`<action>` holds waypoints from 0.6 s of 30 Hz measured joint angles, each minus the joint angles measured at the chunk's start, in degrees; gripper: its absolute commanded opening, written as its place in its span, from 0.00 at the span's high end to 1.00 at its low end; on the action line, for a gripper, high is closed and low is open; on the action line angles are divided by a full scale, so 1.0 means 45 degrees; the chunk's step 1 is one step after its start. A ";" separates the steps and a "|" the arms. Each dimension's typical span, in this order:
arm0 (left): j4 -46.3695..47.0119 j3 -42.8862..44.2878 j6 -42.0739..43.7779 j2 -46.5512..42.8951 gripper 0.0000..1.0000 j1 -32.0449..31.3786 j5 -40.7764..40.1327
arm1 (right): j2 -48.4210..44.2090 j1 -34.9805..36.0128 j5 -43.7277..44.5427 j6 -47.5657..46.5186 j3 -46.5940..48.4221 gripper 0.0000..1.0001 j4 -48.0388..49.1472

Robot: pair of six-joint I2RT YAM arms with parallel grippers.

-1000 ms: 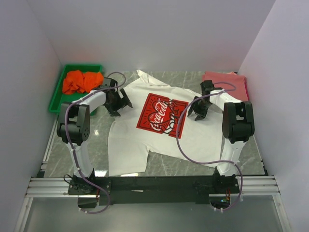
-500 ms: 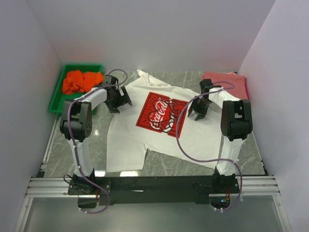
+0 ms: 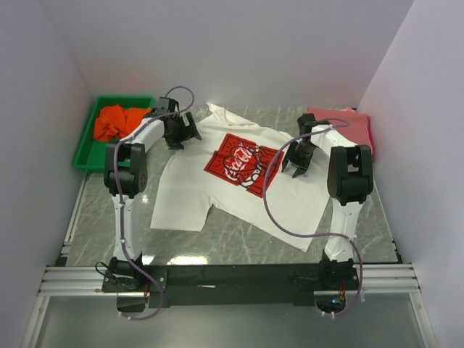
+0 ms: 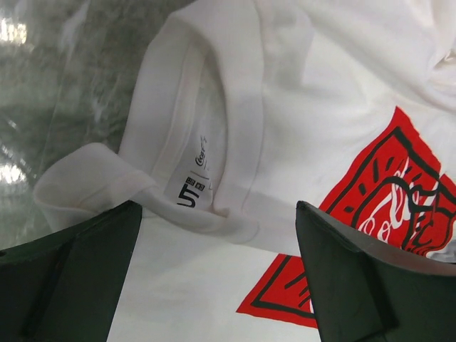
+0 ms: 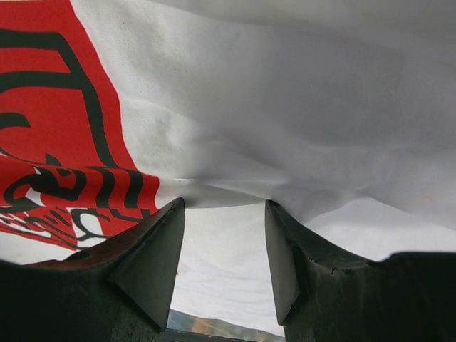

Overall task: Fold and stack the t-shirts
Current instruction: Flatten the tshirt out

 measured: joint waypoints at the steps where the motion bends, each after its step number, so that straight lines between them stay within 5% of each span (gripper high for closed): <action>1: 0.0005 0.0160 0.0005 0.0117 0.03 0.0000 0.0068 | 0.0039 0.0000 0.0039 -0.0005 0.0053 0.44 -0.0024; 18: 0.0617 0.1452 0.0049 0.1030 0.03 0.0073 0.1117 | 0.1433 -0.0155 0.0573 -0.0073 0.2380 0.44 -0.1389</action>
